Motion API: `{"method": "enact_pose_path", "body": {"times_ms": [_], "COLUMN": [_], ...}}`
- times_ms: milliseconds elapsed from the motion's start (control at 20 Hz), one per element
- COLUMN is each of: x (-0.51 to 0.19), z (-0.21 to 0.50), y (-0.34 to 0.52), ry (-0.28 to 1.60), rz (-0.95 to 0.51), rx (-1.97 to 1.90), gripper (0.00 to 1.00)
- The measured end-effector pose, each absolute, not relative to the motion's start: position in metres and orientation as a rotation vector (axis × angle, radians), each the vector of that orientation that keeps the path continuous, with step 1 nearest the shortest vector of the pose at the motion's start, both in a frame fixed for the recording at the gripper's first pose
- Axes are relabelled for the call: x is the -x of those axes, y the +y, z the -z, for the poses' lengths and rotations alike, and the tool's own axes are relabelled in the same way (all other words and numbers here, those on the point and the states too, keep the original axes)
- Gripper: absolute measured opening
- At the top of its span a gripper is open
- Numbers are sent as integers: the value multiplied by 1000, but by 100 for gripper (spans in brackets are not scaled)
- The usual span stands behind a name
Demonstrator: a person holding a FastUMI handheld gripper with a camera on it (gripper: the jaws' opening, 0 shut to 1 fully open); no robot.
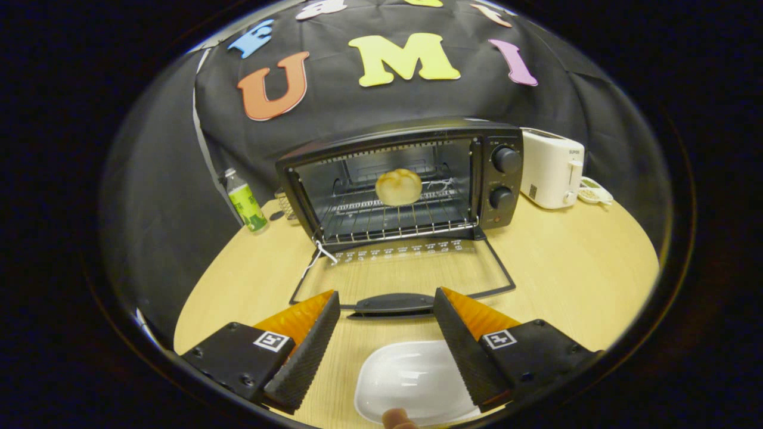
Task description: Open the toaster oven, put the food inside, and close the toaster oven door.
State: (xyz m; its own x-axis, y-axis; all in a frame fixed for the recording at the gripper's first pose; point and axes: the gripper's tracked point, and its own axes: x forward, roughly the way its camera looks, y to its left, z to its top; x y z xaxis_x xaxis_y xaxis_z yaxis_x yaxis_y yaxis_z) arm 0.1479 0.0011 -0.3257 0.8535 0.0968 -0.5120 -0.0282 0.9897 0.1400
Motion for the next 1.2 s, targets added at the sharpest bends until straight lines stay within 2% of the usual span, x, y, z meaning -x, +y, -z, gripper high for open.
{"method": "enact_pose_path", "body": {"times_ms": [550, 1200], "x": [-156, -160], "z": [375, 346], "y": [-6, -5], "ry": [692, 646], "rz": [-7, 33], "rx": [-43, -28], "gripper": [100, 100]}}
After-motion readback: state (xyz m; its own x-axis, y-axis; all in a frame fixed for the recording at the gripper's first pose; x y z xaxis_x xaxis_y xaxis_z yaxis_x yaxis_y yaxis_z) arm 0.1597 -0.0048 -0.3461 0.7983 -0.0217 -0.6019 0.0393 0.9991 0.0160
